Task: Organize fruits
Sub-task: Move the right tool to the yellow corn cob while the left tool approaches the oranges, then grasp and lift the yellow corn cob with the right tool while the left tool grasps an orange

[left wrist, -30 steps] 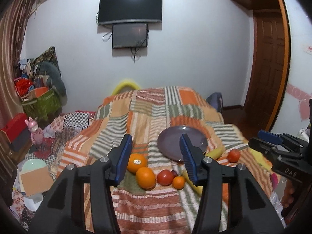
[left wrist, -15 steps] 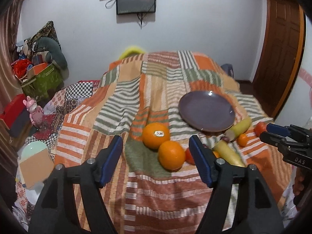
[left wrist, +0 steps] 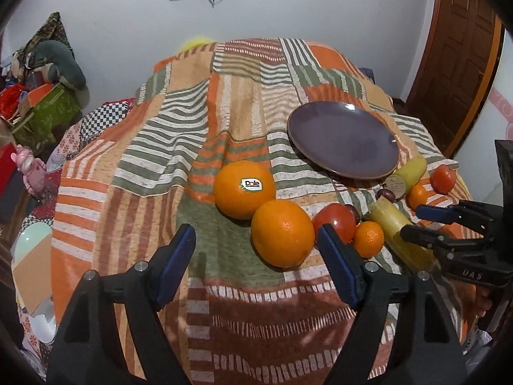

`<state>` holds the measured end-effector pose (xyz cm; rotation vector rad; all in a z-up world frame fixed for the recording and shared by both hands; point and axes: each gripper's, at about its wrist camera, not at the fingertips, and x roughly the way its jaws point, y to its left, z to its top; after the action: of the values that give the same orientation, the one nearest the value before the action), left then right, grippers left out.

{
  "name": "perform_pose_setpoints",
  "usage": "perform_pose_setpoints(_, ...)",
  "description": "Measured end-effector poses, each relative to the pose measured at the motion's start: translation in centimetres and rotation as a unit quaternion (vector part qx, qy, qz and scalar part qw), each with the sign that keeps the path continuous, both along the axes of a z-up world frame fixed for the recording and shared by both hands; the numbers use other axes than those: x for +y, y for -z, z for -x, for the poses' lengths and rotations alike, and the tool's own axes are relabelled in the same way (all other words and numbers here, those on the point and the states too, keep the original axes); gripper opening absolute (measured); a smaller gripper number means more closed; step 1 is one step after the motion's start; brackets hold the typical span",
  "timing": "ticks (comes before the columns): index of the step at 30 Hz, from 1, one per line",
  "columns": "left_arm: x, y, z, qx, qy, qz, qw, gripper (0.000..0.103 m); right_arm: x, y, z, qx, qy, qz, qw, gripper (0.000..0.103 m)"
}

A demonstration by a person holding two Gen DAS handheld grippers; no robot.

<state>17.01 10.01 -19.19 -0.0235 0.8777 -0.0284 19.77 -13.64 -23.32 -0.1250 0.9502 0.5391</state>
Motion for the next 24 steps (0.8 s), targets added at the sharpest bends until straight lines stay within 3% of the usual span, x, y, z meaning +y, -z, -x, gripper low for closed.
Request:
perform_pose_setpoints(7, 0.8, 1.3, -2.8, 0.028, 0.0, 0.029, 0.9992, 0.078, 0.3, 1.7, -0.6, 0.025, -0.01, -0.003, 1.0, 0.045)
perform_pose_setpoints(12, -0.3, 2.7, -3.3, 0.045, 0.014, 0.028, 0.9985, 0.078, 0.1, 2.1, -0.8, 0.028, -0.013, -0.008, 0.999, 0.042)
perform_pose_setpoints(13, -0.5, 3.0, -3.4, 0.047, 0.01, 0.024, 0.9985, 0.078, 0.3, 2.0, -0.8, 0.03, -0.018, -0.011, 0.999, 0.037)
perform_pose_setpoints(22, -0.8, 3.8, -3.9, 0.047, -0.013, 0.038, 0.9981, 0.078, 0.3, 2.1, -0.9, 0.031, -0.014, -0.024, 0.999, 0.037)
perform_pose_setpoints(24, -0.8, 3.8, -3.9, 0.047, -0.014, 0.041, 0.998, 0.074, 0.4, 2.0, -0.8, 0.029, -0.013, -0.021, 0.999, 0.037)
